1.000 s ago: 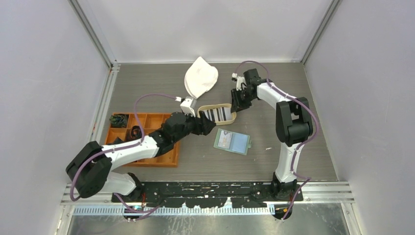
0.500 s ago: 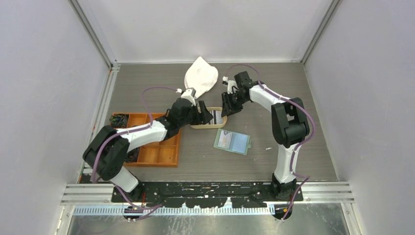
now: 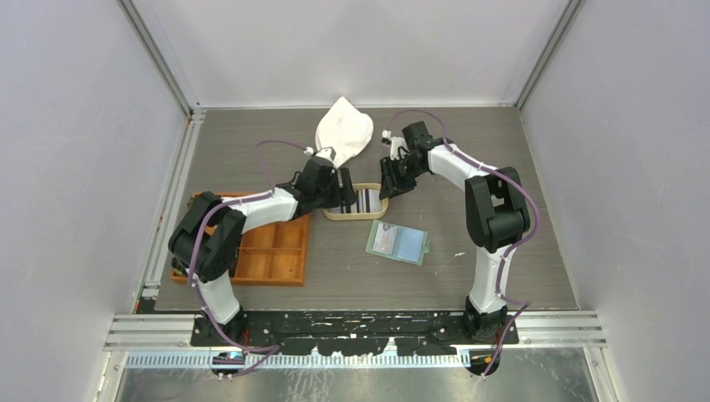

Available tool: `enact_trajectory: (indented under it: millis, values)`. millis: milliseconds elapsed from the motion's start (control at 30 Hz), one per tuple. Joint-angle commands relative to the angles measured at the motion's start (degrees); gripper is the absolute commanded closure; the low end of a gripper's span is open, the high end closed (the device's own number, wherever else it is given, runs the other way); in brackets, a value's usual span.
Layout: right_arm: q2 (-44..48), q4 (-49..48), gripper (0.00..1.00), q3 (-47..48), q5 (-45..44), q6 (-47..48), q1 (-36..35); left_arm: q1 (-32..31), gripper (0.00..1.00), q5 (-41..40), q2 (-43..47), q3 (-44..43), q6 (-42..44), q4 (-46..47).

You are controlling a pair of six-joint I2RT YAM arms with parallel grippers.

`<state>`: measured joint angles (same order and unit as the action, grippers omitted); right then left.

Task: Put the credit cards into the card holder
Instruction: Pick up the credit card from the storage box.

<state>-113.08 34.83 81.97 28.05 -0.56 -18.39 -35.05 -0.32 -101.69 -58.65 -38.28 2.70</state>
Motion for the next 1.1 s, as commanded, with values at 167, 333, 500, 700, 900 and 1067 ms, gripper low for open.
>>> enact_trajectory:
  millis: [167, 333, 500, 700, 900, 1067]
  values:
    - [0.9, 0.2, 0.58, 2.6, 1.5, 0.3, -0.1, 0.5, 0.26, 1.7, -2.7, -3.6, 0.2, -0.7]
    - [1.1, 0.2, 0.58, 2.7, 1.8, 0.3, -0.2, 0.4, 0.24, 2.5, -4.5, -5.1, -0.9, -2.3]
    - [1.0, 0.3, 0.58, 2.9, 2.0, 0.3, -0.1, 0.5, 0.24, 5.1, -5.5, -5.9, -2.0, -2.4]
    - [1.3, 0.4, 0.58, 2.9, 2.3, 0.3, -0.1, 0.4, 0.4, 10.9, -4.2, -3.8, -6.0, 3.8]
    - [1.5, 0.6, 0.58, 3.0, 2.8, 0.3, 0.0, 0.5, 0.43, 16.0, -1.9, -0.6, -10.7, 12.8]
    - [1.4, 0.7, 0.58, 3.0, 3.2, 0.3, 0.2, 0.5, 0.43, 18.4, -2.6, -0.3, -12.7, 15.6]
